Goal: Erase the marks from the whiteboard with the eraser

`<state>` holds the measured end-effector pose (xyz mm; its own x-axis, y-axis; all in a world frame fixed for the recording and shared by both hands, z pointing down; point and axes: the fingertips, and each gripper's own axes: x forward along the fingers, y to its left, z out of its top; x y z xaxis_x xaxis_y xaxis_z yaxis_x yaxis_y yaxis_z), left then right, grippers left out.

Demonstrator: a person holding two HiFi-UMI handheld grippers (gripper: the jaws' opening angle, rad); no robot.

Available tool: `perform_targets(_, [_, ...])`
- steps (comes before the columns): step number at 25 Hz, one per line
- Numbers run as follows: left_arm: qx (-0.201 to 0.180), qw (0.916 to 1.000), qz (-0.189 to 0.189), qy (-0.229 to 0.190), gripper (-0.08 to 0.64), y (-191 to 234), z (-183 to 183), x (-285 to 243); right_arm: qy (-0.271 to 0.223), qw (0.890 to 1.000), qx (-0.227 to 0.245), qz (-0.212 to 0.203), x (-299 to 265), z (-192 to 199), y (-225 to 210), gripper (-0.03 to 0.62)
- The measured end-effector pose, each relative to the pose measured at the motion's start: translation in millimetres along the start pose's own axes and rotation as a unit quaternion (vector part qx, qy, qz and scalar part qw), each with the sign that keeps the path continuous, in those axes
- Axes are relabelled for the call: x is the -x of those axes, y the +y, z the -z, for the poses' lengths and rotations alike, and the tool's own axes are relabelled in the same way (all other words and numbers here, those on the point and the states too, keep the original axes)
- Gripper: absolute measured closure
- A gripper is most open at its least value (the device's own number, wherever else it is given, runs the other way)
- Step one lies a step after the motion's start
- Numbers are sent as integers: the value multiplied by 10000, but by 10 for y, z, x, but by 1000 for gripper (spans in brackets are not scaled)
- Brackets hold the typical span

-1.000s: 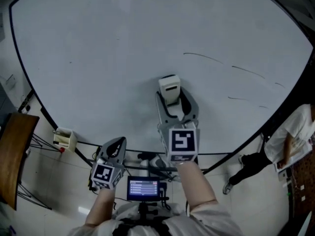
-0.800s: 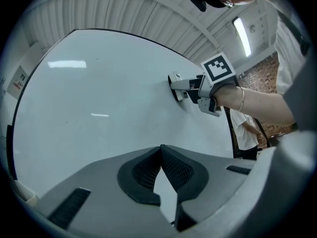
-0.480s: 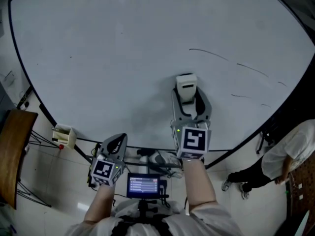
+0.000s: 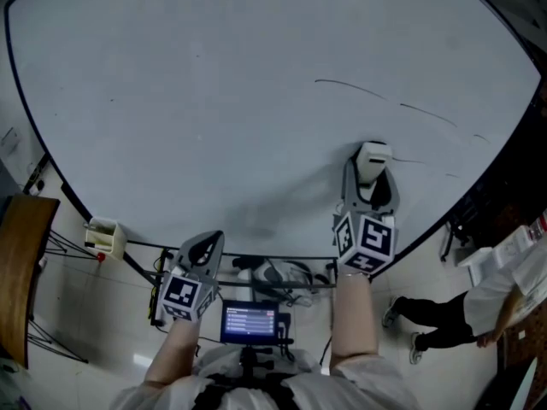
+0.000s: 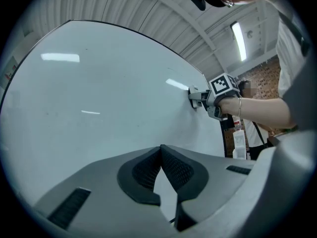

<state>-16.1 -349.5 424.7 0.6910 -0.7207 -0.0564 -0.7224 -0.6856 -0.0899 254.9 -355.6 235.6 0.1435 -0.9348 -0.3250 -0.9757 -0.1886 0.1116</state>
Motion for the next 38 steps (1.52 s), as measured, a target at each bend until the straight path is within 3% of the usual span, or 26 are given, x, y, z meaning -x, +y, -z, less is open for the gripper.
perform_targets(5, [-5, 10000, -5, 5, 554, -20, -18, 7, 52, 9998, -184, -26, 41, -24, 23, 337])
perform_targets(13, [-49, 9999, -122, -38, 554, 29, -78, 72, -45, 9902, -90, -1395, 69, -200, 1140, 336])
perform_targets(18, [-49, 9997, -242, 24, 554, 95, -22, 134, 59, 9846, 41, -1746, 39, -183, 1674, 337])
perform_targets(24, [-3, 9996, -271, 9, 554, 141, -39, 179, 66, 9891, 198, -1458, -4, -171, 1543, 337])
perform_targets(30, [9, 9996, -264, 91, 554, 116, -7, 188, 63, 9957, 237, -898, -18, -115, 991, 336])
perform_targets(38, [6, 9998, -86, 180, 554, -23, 34, 141, 275, 9993, -93, -225, 26, 79, 248, 336])
